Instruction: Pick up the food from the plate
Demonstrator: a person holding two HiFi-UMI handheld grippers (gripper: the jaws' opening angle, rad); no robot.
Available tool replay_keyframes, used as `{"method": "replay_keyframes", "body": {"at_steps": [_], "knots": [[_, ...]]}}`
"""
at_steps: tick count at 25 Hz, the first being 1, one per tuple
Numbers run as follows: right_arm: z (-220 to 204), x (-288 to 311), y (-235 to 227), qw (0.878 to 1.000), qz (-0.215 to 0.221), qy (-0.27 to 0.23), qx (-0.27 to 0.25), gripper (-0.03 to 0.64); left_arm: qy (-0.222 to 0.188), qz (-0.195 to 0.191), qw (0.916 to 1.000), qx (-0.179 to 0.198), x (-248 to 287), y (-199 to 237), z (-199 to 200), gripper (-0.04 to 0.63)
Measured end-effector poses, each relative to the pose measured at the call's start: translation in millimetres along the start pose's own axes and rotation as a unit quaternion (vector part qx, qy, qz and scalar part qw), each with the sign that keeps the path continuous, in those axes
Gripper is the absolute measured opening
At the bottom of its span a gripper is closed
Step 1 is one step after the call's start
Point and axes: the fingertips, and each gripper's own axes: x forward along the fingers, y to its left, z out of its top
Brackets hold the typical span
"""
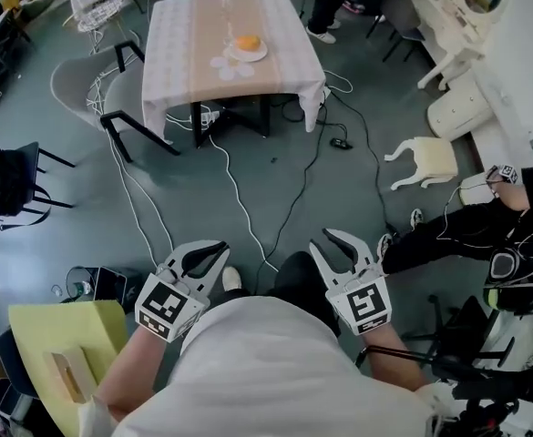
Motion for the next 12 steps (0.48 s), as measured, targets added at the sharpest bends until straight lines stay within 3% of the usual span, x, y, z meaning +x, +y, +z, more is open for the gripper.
{"method": "replay_keyframes", "body": {"at_steps": [7,12], "knots": [[17,61,-41,1.000,0.022,0.004,-0.001,0.106,-0.002,0.005,1.0000,-0.004,34,56,18,0.058],[32,124,-105,0.998,0.057,-0.013,0.001,0.106,0.004,0.039,0.9992,-0.006,86,113,55,0.081]]}}
